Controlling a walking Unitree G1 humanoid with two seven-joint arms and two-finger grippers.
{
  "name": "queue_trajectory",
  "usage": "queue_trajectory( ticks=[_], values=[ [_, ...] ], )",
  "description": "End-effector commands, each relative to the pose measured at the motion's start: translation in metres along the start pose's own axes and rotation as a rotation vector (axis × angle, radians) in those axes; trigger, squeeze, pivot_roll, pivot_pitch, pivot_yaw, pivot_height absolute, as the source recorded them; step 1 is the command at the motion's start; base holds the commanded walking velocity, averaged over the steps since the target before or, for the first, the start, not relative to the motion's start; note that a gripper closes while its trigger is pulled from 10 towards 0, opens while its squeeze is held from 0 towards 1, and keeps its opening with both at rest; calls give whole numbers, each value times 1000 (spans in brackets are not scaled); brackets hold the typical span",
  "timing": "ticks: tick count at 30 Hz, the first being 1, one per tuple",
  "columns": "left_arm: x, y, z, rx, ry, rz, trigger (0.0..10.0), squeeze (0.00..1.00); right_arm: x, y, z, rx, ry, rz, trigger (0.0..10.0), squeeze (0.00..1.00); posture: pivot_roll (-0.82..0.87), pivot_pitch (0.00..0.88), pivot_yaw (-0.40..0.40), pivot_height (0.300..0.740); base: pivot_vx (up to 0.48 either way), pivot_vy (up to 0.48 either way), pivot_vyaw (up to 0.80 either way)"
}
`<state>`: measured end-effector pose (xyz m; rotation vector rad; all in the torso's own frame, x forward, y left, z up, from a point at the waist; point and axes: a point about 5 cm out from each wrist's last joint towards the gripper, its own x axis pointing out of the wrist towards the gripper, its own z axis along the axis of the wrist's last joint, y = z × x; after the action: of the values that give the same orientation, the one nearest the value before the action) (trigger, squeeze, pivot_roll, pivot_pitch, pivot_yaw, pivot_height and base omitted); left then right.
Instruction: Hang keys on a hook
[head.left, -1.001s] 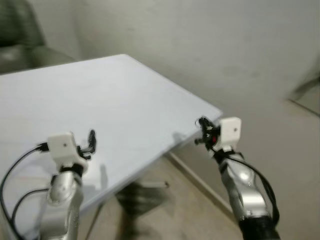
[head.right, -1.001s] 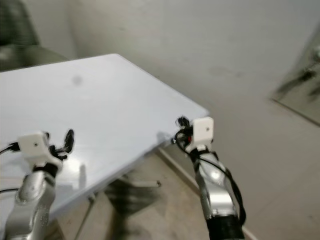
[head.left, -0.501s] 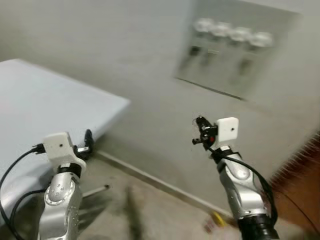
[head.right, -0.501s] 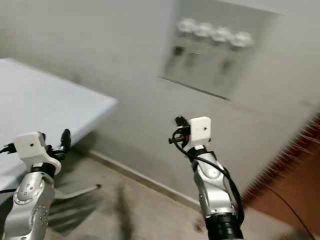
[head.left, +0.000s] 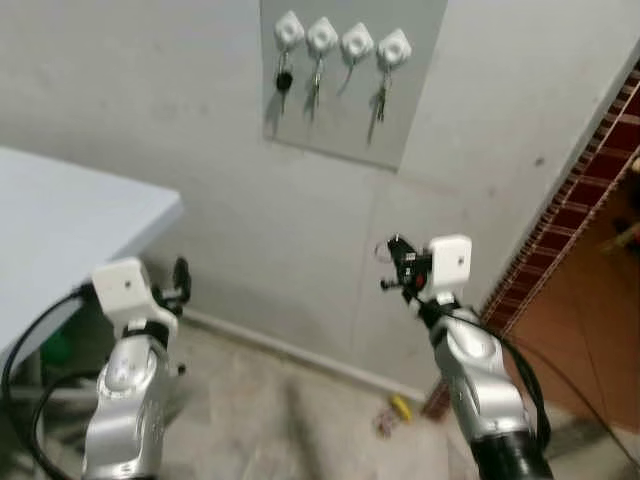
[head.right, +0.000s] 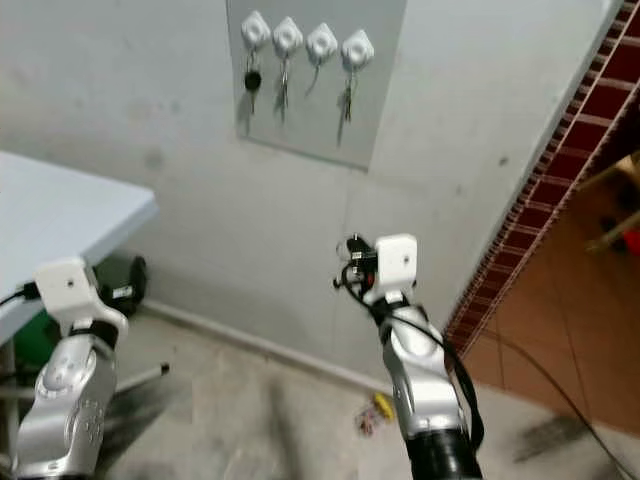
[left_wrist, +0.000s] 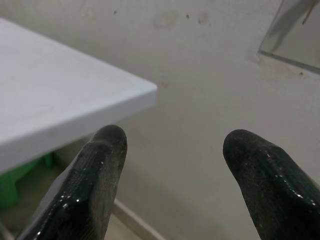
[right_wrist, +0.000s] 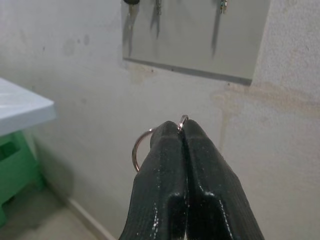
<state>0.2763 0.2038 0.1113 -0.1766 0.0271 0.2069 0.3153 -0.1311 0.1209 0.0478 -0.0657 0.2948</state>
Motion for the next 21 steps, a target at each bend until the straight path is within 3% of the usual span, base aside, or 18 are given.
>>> queue_trajectory(
  ticks=[1,5,17,21],
  values=[
    [1,3,2,-7,10,10,10000,0,0,0,2,-4,-6,3,10000,0,-53,0,-65,740,0,0,0],
    [1,3,1,-13,14,5,10000,0,-1,-1,3,-11,-5,3,10000,0,-57,0,-65,740,0,66,0],
    [0,5,0,-33,29,17,10000,0,-4,0,0,-23,8,4,10000,0,-59,0,-66,740,0,345,0],
    [0,9,-1,-22,39,69,10000,0,-6,-1,1,-24,7,3,10000,0,-62,0,-66,740,0,0,0]
  ],
)
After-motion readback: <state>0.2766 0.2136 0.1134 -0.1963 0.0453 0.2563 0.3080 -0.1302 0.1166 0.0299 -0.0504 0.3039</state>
